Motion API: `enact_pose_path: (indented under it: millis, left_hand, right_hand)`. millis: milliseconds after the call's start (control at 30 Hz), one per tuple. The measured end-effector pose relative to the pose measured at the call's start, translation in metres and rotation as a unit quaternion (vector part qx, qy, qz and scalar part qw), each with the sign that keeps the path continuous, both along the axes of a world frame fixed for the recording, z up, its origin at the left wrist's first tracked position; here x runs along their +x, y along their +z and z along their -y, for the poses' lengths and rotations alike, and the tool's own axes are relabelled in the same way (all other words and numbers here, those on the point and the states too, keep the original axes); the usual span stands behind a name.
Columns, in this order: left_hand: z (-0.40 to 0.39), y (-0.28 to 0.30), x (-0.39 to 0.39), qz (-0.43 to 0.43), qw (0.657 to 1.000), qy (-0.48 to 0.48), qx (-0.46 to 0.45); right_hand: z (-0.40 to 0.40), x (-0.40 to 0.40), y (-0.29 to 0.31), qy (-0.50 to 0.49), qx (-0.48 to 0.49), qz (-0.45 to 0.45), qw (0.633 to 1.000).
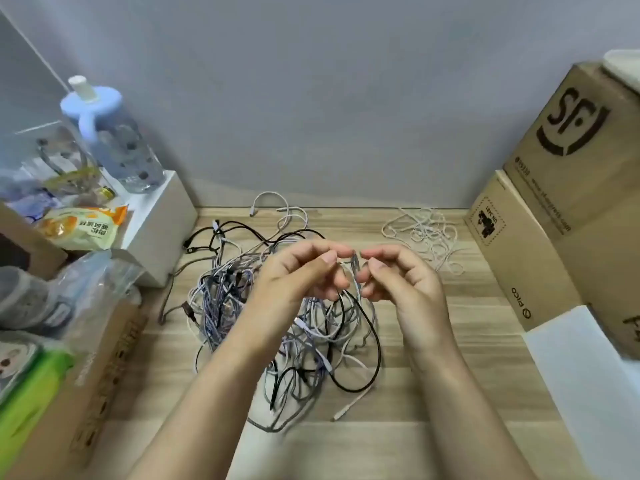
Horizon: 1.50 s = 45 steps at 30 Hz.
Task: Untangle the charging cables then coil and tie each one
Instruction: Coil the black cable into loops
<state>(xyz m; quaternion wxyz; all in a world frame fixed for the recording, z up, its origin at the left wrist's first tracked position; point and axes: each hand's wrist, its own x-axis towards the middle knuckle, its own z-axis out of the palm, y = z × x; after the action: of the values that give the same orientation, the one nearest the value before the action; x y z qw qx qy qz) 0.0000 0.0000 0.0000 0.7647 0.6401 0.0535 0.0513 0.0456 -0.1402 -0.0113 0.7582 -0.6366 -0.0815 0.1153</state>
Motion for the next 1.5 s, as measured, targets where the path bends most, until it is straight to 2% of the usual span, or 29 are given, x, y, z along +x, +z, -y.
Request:
enact_pose_path:
  millis: [133, 233, 333, 400, 533, 600, 700, 800, 833, 933, 1033, 1133, 1200, 1267, 1367, 1400, 1467, 1500]
  left_hand:
    - [0.003, -0.045, -0.022, -0.082, 0.996, 0.037, -0.009]
    - [0.003, -0.086, -0.037, -0.166, 0.984, 0.066, -0.023]
    - [0.01, -0.121, -0.044, -0.251, 0.965, 0.047, -0.055]
    - [0.021, -0.142, -0.046, -0.309, 0.948, 0.019, -0.072]
    - [0.043, -0.167, -0.045, -0.457, 0.883, -0.04, -0.1]
    - [0.051, -0.173, -0.047, -0.498, 0.85, -0.07, -0.157]
    - [0.053, -0.173, -0.041, -0.466, 0.82, -0.052, -0.328]
    - [0.047, -0.164, -0.026, -0.39, 0.774, 0.061, -0.495]
    - [0.041, -0.164, -0.02, -0.363, 0.765, 0.102, -0.521]
    - [0.022, -0.151, -0.003, -0.274, 0.78, 0.147, -0.544]
    - [0.004, -0.139, 0.006, -0.197, 0.774, 0.172, -0.576]
    - [-0.024, -0.138, 0.01, -0.141, 0.75, 0.242, -0.599]
    - [-0.038, -0.137, 0.013, -0.132, 0.73, 0.276, -0.611]
    - [-0.036, -0.13, 0.016, -0.149, 0.742, 0.269, -0.595]
    - [-0.004, -0.115, 0.019, -0.261, 0.819, 0.147, -0.489]
    - [0.007, -0.107, 0.018, -0.29, 0.834, 0.091, -0.46]
    - [0.016, -0.093, 0.021, -0.297, 0.84, 0.014, -0.454]
    - [0.015, -0.088, 0.023, -0.282, 0.838, -0.003, -0.468]
  right_hand:
    - [0.009, -0.012, -0.055, -0.043, -0.044, -0.068, 0.996]
    - [0.019, -0.018, -0.102, -0.098, -0.098, -0.147, 0.979]
    - [0.027, -0.022, -0.147, -0.157, -0.205, -0.178, 0.949]
    - [0.028, -0.025, -0.167, -0.152, -0.259, -0.196, 0.933]
    - [0.02, -0.024, -0.18, -0.132, -0.25, -0.227, 0.932]
    - [0.013, -0.024, -0.169, -0.137, -0.169, -0.231, 0.948]
    - [0.006, -0.028, -0.139, -0.093, -0.089, -0.25, 0.96]
    - [0.011, -0.03, -0.111, -0.056, -0.043, -0.282, 0.957]
    - [0.016, -0.029, -0.104, -0.05, -0.041, -0.284, 0.957]
    - [0.031, -0.02, -0.078, -0.041, -0.038, -0.246, 0.968]
    - [0.045, -0.015, -0.047, -0.033, -0.046, -0.194, 0.979]
    - [0.056, -0.015, -0.016, -0.039, -0.075, -0.131, 0.988]
    - [0.059, -0.015, -0.003, -0.048, -0.088, -0.094, 0.991]
    - [0.054, -0.013, 0.001, -0.041, -0.113, -0.043, 0.992]
    - [0.031, -0.013, -0.005, -0.005, -0.185, 0.045, 0.982]
    - [0.024, -0.014, -0.009, 0.01, -0.208, 0.059, 0.976]
    - [0.014, -0.016, -0.021, 0.058, -0.283, 0.074, 0.955]
    - [0.012, -0.016, -0.025, 0.091, -0.353, 0.092, 0.927]
